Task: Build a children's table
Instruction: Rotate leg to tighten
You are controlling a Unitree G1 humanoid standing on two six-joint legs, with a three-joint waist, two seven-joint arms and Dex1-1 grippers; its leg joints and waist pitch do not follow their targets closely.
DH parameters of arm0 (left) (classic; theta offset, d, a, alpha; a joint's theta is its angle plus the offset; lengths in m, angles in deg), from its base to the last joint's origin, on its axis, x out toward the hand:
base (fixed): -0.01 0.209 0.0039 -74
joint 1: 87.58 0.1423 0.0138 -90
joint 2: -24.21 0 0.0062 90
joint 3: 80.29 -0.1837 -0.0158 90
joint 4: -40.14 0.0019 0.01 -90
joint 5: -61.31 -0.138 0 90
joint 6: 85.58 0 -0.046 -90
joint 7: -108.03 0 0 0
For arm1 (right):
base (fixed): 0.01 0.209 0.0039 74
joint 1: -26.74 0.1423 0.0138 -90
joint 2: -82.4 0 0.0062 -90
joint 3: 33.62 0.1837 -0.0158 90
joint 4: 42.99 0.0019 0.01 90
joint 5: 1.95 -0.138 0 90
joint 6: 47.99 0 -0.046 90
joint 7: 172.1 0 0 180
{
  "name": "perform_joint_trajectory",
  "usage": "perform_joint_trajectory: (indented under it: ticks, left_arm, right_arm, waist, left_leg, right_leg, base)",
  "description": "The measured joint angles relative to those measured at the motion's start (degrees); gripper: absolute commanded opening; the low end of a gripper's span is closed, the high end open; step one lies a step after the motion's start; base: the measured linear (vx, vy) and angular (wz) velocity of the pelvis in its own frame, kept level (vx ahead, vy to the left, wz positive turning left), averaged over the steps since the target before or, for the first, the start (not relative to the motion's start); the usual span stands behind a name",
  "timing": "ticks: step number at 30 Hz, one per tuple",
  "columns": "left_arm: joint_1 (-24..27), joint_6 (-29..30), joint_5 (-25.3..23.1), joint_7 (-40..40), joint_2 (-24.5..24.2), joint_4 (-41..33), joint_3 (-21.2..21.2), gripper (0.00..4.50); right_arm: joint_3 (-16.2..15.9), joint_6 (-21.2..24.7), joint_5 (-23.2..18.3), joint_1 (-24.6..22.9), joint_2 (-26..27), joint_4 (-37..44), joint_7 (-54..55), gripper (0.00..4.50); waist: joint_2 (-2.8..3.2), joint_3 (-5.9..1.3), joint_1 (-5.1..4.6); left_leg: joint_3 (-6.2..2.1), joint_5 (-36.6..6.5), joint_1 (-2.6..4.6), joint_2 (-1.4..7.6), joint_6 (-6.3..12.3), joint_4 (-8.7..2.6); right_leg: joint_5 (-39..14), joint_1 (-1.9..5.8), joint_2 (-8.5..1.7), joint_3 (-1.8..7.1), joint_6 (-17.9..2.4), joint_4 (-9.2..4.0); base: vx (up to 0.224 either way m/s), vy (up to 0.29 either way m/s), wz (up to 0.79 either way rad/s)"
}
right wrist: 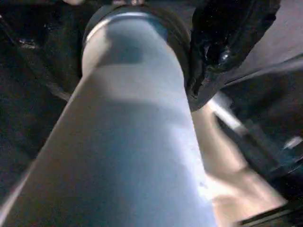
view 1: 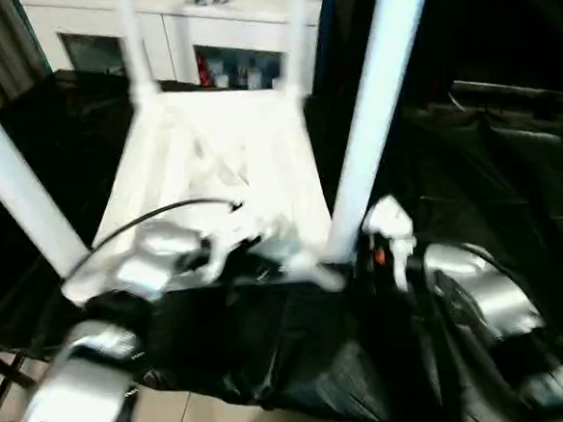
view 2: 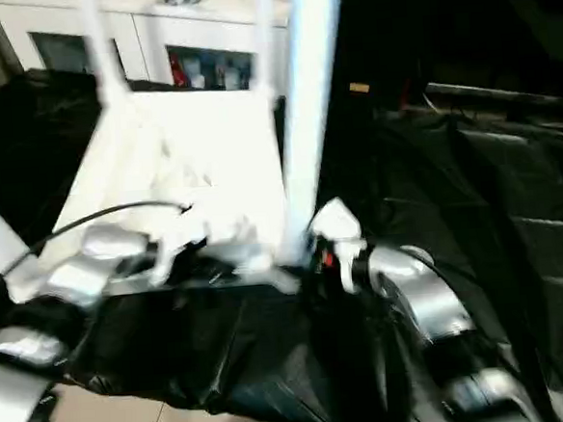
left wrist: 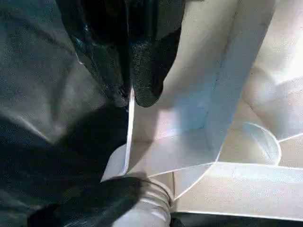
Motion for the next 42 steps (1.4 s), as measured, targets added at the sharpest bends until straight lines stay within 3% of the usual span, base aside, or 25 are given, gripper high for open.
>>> perform_joint_trajectory:
  ticks: [5,9,10,14,17,19,24,27,42]
  left_arm:
    - [-0.28,3.28,-0.35,9.35,5.67,0.22,1.73,0.0]
    - [0.16,4.6,-1.77,13.13,7.97,0.22,1.87,0.0]
    - [0.21,4.57,-1.87,13.13,7.97,0.15,1.88,0.0]
    - [0.94,3.54,-2.22,12.12,7.14,-0.98,1.74,0.0]
    - [2.3,2.18,-2.22,9.24,5.43,-2.98,1.57,0.0]
    - [3.37,0.57,-2.19,5.4,2.89,-4.96,0.74,0.0]
    - [5.88,-2.59,-0.71,-5.26,-2.54,-8.93,-0.54,0.0]
    - [6.4,-3.37,0.22,-8.86,-3.81,-9.61,-0.62,0.0]
    - [7.69,-1.88,2.94,-20.32,-8.14,-12.75,-0.74,0.0]
  right_arm:
    - [4.92,-0.98,0.47,0.97,5.13,-3.31,13.14,2.7]
    - [5.84,-4.47,2.85,1.1,8.13,-5.74,19.86,2.7]
    - [5.83,-5.37,3.04,1.05,8.18,-6.15,19.85,3.25]
    - [5.85,-7.33,2.72,0.38,8.01,-6.2,17.23,3.45]
    - [5.85,-8.48,1.86,-0.51,6.76,-5.68,11.6,3.87]
    - [4.07,-8.86,1.66,-1.18,4.26,-4.43,5.08,3.94]
    - [-0.71,-9.37,-0.7,-2.43,-2.0,0.56,-11.41,3.94]
    - [-1.75,-9.34,-2.4,-2.68,-3.16,2.75,-16.89,3.94]
    - [-7.06,-8.31,-1.37,-0.99,-9.02,1.73,-31.89,2.74]
  waist:
    - [-0.12,-0.24,0.14]
    - [-0.01,-0.83,0.08]
    - [0.0,-0.84,0.09]
    - [0.02,-0.84,-0.11]
    - [0.03,-0.82,-0.26]
    - [0.01,-0.8,-0.26]
    - [-0.07,-0.76,0.18]
    - [-0.21,-0.75,0.31]
    - [-0.88,-0.35,0.56]
  left_leg:
    - [0.01,-0.02,0.04,-0.09,-0.01,-0.12]
    - [0.01,-0.05,0.05,-0.36,0.01,-0.28]
    - [-0.02,-0.05,0.08,-0.36,0.01,-0.29]
    - [-0.08,-0.04,0.03,-0.39,0.02,-0.36]
    - [-0.1,-0.04,-0.02,-0.39,0.02,-0.6]
    - [-0.09,-0.04,-0.05,-0.38,0.02,-0.78]
    - [-0.08,-0.04,-0.04,-0.21,0.01,-0.93]
    - [-0.08,-0.05,-0.01,-0.22,0.0,-0.92]
    - [-0.06,-0.05,-0.08,-0.23,0.0,-0.92]
  right_leg:
    - [0.08,0.08,-0.02,0.0,-0.15,-0.08]
    - [-0.08,0.27,-0.12,0.01,0.1,-0.24]
    - [-0.2,0.28,-0.12,0.0,0.29,-0.25]
    - [-0.23,0.24,-0.12,0.01,0.35,-0.26]
    - [-0.24,0.19,-0.11,-0.01,0.37,-0.33]
    - [-0.24,0.08,-0.05,-0.04,0.35,-0.33]
    - [-0.27,0.02,-0.04,-0.1,0.06,-0.34]
    - [-0.29,0.02,-0.07,-0.08,0.02,-0.4]
    - [-0.28,0.02,-0.08,-0.05,0.0,-0.49]
  base:
    - [0.0,0.0,0.0]
    - [0.0,0.0,0.0]
    - [0.0,0.0,0.0]
    - [0.0,0.0,0.0]
    - [0.0,0.0,0.0]
    - [0.0,0.0,0.0]
    - [0.0,0.0,0.0]
    - [0.0,0.0,0.0]
    - [0.0,0.0,0.0]
